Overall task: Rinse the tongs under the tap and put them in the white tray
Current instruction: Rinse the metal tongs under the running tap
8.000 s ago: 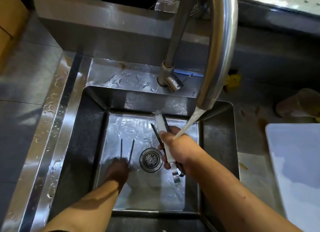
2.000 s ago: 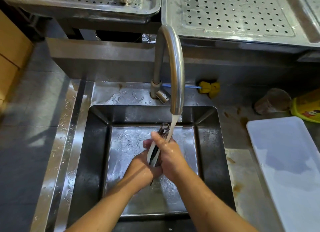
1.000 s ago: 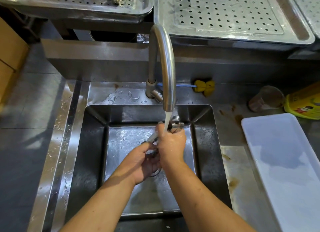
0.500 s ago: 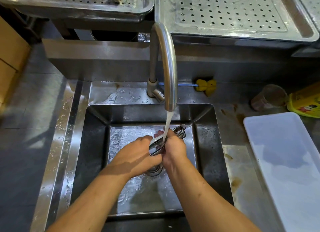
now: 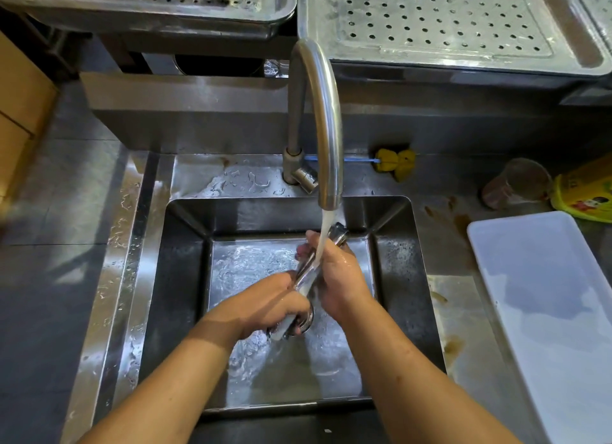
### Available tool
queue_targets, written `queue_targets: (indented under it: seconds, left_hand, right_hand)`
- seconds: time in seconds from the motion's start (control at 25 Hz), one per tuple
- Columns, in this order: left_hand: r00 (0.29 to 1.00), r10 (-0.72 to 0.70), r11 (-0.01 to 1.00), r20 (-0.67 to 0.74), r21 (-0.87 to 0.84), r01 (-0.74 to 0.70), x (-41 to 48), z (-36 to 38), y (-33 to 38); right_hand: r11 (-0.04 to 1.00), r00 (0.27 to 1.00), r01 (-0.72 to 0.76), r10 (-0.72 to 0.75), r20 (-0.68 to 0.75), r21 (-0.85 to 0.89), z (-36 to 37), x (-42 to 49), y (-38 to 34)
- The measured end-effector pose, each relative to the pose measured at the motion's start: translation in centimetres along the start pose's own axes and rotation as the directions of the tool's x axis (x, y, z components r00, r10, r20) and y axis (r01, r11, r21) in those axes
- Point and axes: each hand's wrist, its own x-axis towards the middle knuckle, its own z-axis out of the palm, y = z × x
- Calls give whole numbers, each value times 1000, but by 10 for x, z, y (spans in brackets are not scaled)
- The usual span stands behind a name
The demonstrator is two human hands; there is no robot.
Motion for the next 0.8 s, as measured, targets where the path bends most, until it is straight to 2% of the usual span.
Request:
queue_targets:
  seconds: [0.04, 0.12, 0.16, 0.2, 0.24, 0.32, 0.4, 0.48, 0.6, 0.64, 0.68, 0.72, 0.8]
  left_hand:
    - [995, -19, 983, 101, -183, 37, -1, -1, 1]
    - [964, -57, 858, 259, -482, 180, -4, -2, 4]
    - [949, -72, 807, 306, -542, 236, -4, -3, 6]
    - [945, -88, 798, 316, -545, 257, -4, -2, 9]
    - [951, -100, 820, 291, -517, 245, -3, -1, 12]
    - [985, -111, 918, 133, -366, 153, -1, -2, 19]
    - [989, -103, 995, -111, -19, 101, -4, -5, 23]
    - [963, -42, 945, -267, 301, 125, -10, -5, 27]
    - [935, 50, 715, -352, 666, 212, -8, 10, 28]
    - [926, 77, 660, -370, 714, 231, -4, 15, 27]
    - [918, 84, 650, -388, 719, 245, -1, 16, 25]
    - [919, 63, 689, -390, 683, 243, 1, 12, 23]
    - [953, -4, 846, -303, 507, 164, 6, -2, 19]
  right_hand:
    - [997, 995, -49, 44, 91, 60, -5, -4, -3]
    - [992, 976, -117, 106, 193, 49, -12, -5, -6]
    - [993, 977, -108, 98, 192, 40, -13, -4, -5]
    - [994, 986, -80, 69, 150, 70, -12, 0, -3]
    - [991, 996, -52, 43, 80, 123, -10, 5, -1]
    - [982, 997, -19, 32, -69, 189, -5, 14, 1]
    - [975, 986, -10, 47, -160, 224, -3, 22, 3]
    - [972, 973, -3, 56, -224, 234, -2, 26, 6]
    - [972, 957, -1, 70, -283, 236, 4, 28, 9]
    - [969, 955, -2, 75, -286, 246, 6, 28, 10]
    - [966, 956, -10, 85, -282, 259, 7, 28, 10]
    - [963, 959, -27, 101, -266, 270, 8, 26, 9]
    - [956, 975, -78, 133, -180, 281, 10, 20, 6]
